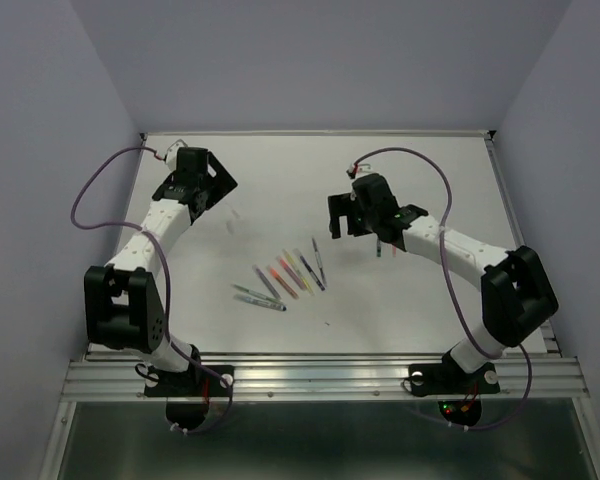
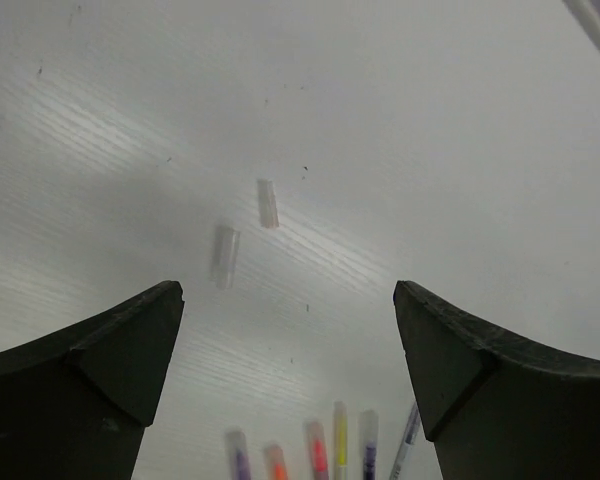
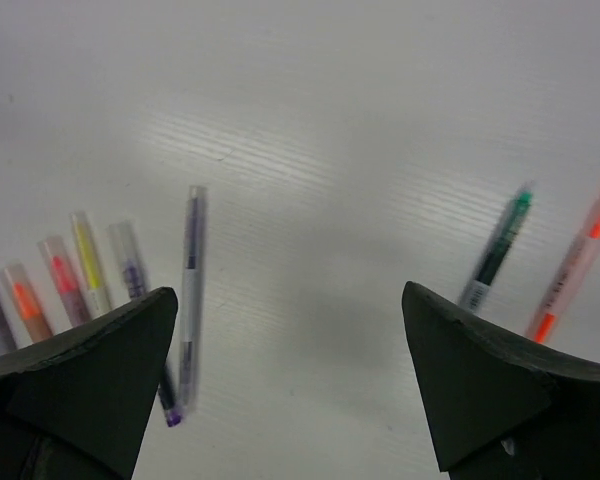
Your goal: Open the pen caps
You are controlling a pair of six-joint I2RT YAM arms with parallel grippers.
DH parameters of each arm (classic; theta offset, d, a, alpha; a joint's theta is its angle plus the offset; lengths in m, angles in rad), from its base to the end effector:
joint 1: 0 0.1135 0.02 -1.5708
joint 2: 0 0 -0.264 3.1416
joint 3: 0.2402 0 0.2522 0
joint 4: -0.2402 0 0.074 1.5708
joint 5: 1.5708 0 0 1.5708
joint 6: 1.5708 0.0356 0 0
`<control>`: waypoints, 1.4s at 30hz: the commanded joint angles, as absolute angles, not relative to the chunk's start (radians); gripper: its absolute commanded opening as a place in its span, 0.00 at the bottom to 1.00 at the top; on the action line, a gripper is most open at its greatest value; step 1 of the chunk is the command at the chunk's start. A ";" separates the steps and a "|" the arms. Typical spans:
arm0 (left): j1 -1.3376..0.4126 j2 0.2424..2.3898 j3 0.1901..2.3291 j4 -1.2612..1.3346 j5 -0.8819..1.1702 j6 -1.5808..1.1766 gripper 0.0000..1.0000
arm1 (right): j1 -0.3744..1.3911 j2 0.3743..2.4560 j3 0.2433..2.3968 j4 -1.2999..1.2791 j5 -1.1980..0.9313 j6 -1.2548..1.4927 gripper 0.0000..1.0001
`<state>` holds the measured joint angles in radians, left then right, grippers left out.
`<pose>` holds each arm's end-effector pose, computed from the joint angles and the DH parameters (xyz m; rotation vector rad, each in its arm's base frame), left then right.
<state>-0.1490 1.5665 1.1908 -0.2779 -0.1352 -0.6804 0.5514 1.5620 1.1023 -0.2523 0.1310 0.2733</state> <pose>0.3523 -0.0480 0.2770 -0.6585 2.1355 -0.3059 0.2976 0.1776 0.2512 -0.2493 2.2778 0.2827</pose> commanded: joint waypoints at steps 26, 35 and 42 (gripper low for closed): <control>-0.160 1.331 1.066 -0.221 -0.100 -0.676 0.99 | 0.817 1.902 1.266 -0.408 0.325 0.405 0.99; -0.160 1.336 1.060 -0.215 -0.092 -0.678 0.99 | 0.827 1.884 1.200 -0.423 0.298 0.449 0.68; -0.160 1.338 1.060 -0.212 -0.094 -0.678 0.99 | 0.827 1.907 1.195 -0.422 0.279 0.451 0.39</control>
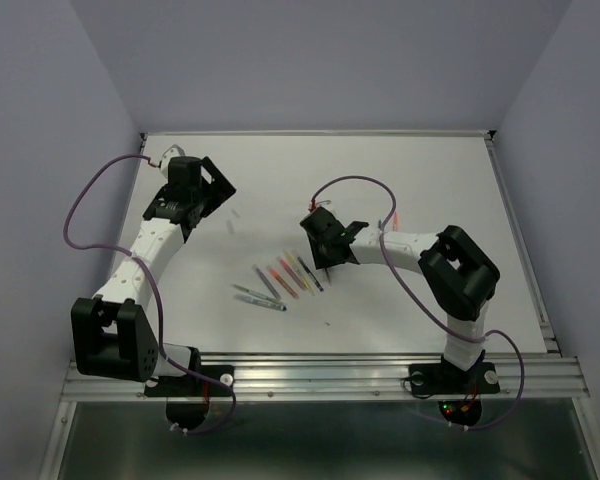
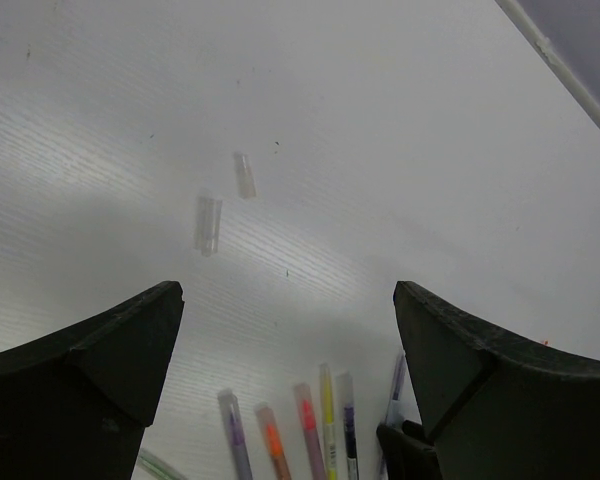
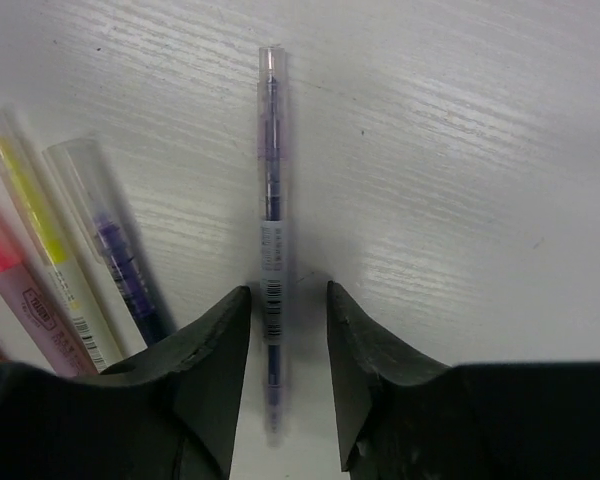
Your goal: Open the pen caps
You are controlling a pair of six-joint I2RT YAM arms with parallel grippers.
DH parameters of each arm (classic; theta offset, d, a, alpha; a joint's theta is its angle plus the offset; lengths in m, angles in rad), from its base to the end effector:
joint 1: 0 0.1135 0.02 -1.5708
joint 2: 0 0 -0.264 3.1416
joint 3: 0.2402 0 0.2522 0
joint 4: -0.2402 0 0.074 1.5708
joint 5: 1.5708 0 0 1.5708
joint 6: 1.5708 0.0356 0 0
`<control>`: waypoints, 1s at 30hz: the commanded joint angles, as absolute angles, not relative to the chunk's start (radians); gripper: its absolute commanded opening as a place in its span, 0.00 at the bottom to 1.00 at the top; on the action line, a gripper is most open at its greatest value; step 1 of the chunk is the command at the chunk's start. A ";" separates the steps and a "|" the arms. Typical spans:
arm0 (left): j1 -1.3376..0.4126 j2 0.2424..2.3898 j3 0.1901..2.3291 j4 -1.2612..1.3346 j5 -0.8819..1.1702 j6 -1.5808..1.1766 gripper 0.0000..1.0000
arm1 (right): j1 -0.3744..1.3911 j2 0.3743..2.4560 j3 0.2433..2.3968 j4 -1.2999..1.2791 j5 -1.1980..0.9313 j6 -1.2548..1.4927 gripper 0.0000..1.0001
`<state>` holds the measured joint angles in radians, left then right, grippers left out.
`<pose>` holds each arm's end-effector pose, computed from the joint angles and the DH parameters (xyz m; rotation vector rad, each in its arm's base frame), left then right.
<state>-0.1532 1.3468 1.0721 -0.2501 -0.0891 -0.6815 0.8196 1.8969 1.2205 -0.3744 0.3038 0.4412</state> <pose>0.3050 -0.0439 0.3074 -0.6059 2.0314 -0.4089 0.2718 0.2754 0.1633 -0.3771 2.5206 0.0844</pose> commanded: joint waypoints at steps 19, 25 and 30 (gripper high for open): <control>-0.245 1.345 1.051 -0.107 0.153 -0.653 0.99 | 0.827 1.747 1.210 -0.287 0.361 0.293 0.01; -0.356 1.393 1.072 -0.063 0.189 -0.684 0.99 | 0.827 1.632 1.157 -0.172 0.151 0.256 0.01; -0.396 1.419 1.088 -0.031 0.207 -0.709 0.99 | 0.827 1.569 1.137 -0.130 0.087 0.259 0.01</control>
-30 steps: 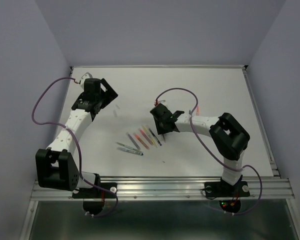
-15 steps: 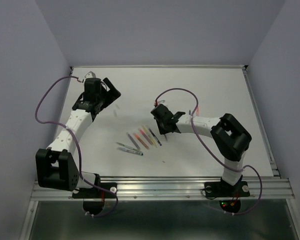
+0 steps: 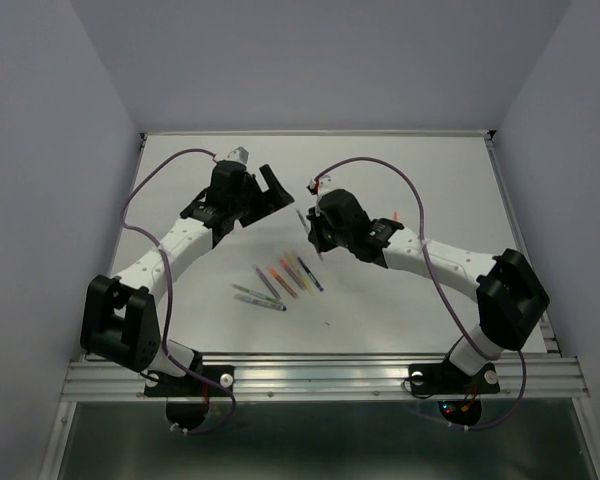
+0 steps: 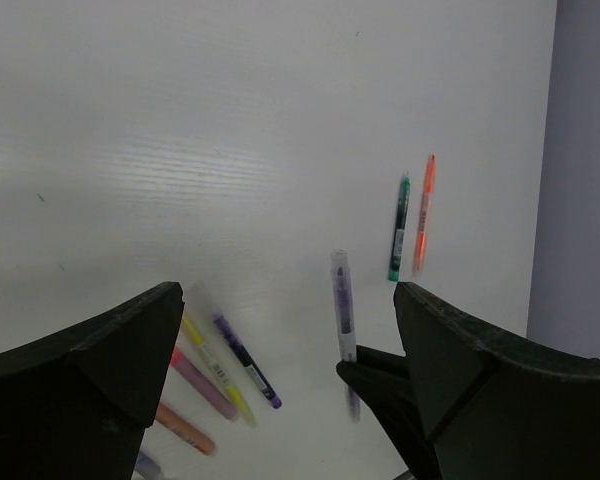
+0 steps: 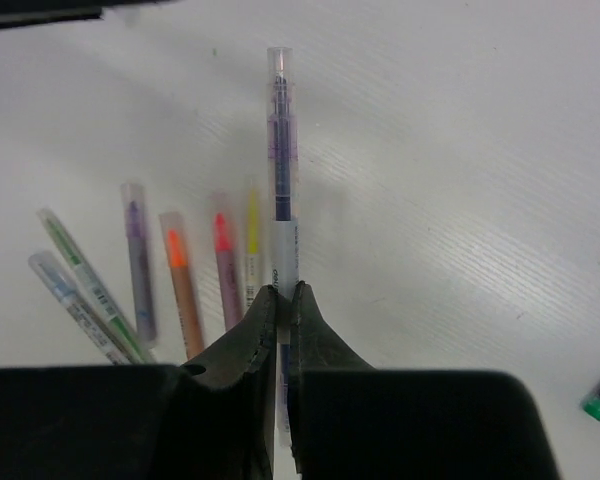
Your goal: Open the pen caps
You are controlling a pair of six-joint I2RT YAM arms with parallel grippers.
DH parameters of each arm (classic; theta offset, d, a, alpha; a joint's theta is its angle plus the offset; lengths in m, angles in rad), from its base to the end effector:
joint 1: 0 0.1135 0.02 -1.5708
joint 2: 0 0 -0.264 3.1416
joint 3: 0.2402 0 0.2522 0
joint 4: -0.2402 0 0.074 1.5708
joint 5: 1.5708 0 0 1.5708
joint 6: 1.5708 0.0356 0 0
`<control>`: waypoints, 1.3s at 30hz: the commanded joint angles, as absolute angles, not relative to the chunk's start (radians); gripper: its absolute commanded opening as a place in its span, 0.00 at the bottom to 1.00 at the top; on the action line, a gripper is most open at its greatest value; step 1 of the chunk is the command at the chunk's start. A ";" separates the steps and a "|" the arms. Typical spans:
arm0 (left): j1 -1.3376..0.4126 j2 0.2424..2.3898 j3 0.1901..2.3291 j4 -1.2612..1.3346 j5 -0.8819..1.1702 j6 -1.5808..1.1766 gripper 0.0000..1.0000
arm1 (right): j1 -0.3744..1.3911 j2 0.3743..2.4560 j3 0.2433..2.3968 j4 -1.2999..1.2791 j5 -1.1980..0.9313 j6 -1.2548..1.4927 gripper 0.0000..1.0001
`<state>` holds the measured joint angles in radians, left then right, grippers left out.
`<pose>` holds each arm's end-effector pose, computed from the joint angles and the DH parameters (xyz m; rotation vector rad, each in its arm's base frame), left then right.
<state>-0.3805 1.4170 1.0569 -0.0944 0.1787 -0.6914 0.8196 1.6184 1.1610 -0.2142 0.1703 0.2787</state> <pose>0.3021 -0.1277 0.2964 -0.2113 2.1154 -0.8403 0.2530 0.2621 0.2550 -0.5141 2.2030 0.4047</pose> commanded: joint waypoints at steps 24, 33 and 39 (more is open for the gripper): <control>-0.457 1.454 1.071 0.029 0.236 -0.729 0.56 | 0.827 1.560 1.215 -0.089 0.054 0.282 0.01; -0.462 1.453 1.071 0.032 0.238 -0.732 0.28 | 0.827 1.577 1.230 -0.089 0.057 0.287 0.01; -0.463 1.460 1.074 0.032 0.249 -0.733 0.00 | 0.827 1.585 1.238 -0.089 0.074 0.282 0.01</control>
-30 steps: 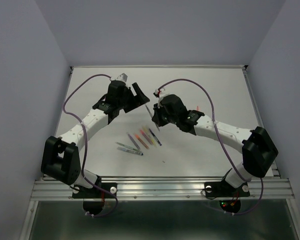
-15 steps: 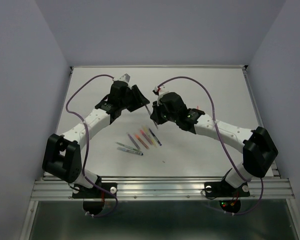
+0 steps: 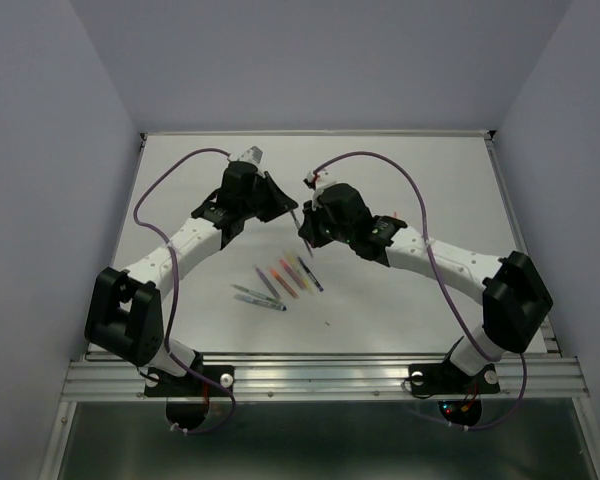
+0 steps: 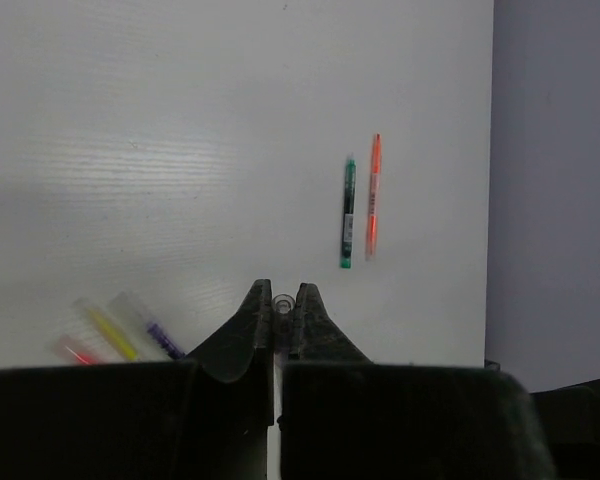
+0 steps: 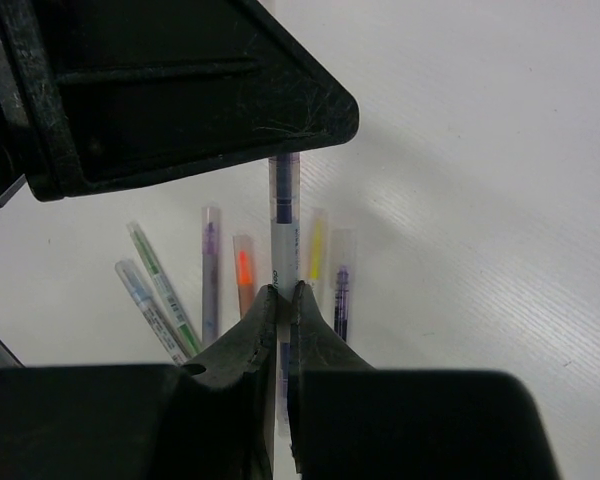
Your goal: Open the pen caps
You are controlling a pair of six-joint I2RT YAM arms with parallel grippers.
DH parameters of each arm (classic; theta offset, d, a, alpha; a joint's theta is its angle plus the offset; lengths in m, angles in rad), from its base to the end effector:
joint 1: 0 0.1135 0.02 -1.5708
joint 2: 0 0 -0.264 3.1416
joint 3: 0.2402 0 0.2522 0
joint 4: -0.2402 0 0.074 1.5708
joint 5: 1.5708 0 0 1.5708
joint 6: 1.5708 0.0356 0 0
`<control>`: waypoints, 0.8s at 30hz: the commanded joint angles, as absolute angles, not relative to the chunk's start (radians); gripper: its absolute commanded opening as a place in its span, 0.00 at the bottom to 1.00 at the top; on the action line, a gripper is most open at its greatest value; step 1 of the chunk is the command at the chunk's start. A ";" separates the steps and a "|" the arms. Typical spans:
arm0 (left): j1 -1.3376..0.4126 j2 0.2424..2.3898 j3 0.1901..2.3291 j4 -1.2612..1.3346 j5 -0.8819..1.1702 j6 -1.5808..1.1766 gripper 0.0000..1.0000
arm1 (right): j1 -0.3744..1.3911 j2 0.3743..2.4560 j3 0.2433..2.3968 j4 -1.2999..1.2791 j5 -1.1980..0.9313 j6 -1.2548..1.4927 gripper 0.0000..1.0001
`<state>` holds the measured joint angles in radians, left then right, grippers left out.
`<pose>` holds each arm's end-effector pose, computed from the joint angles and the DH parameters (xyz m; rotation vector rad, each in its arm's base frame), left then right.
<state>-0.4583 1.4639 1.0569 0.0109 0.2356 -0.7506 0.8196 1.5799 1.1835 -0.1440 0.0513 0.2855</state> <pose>0.3019 -0.1582 0.2922 -0.1417 2.0956 -0.9961 0.2508 0.2659 0.2819 -0.5421 2.1009 0.5973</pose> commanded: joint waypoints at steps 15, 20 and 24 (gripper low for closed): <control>-0.468 1.417 1.049 0.071 0.227 -0.773 0.00 | 0.827 1.652 1.279 -0.089 0.106 0.262 0.25; -0.468 1.422 1.058 0.069 0.227 -0.776 0.00 | 0.827 1.661 1.278 -0.089 0.095 0.255 0.10; -0.466 1.440 1.095 0.046 0.161 -0.759 0.00 | 0.827 1.637 1.256 -0.087 0.060 0.241 0.01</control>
